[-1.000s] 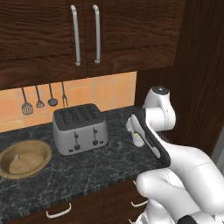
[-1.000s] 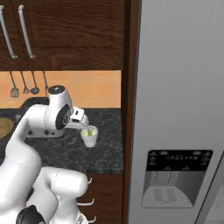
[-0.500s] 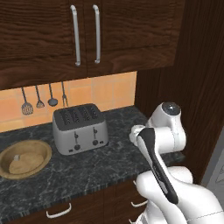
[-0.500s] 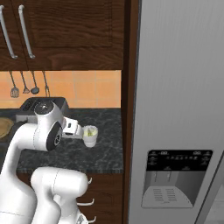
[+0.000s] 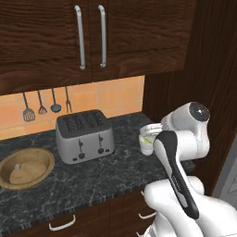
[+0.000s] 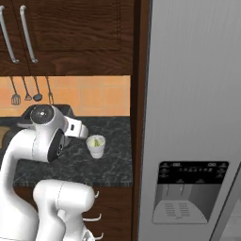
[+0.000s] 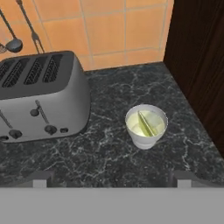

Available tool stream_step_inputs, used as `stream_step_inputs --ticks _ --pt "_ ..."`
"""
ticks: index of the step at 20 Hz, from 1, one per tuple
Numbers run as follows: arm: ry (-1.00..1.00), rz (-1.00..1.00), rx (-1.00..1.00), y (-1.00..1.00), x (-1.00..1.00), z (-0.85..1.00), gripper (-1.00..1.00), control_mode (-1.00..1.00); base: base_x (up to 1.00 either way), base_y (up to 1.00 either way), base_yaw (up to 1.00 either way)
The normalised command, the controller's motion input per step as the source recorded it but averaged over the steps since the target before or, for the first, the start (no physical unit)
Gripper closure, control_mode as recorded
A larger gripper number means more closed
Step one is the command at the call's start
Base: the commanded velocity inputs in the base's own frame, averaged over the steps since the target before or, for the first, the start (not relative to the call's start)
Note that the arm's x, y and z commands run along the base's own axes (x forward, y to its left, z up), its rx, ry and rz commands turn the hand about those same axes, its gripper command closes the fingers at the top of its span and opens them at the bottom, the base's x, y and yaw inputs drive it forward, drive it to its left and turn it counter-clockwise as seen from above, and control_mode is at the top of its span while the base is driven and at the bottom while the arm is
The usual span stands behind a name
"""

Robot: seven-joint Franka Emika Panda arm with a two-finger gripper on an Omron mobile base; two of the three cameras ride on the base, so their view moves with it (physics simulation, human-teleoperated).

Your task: Grab a lemon wedge from the fridge and one ice cube from the ice bowl, and put them in the glass of lemonade.

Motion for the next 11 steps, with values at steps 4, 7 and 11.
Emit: stream_step_inputs --ticks 4,7,11 --pt "-0.13 0.01 0.09 0.0 -0.35 0.31 -1.0 -1.0 0.0 0.0 0.0" --pt "0.02 0.0 0.02 0.0 -0.07 0.0 -1.0 -1.0 0.0 0.0 0.0" --pt "-0.05 0.0 0.01 0.0 -0.26 0.1 -1.0 -1.0 0.0 0.0 0.0"
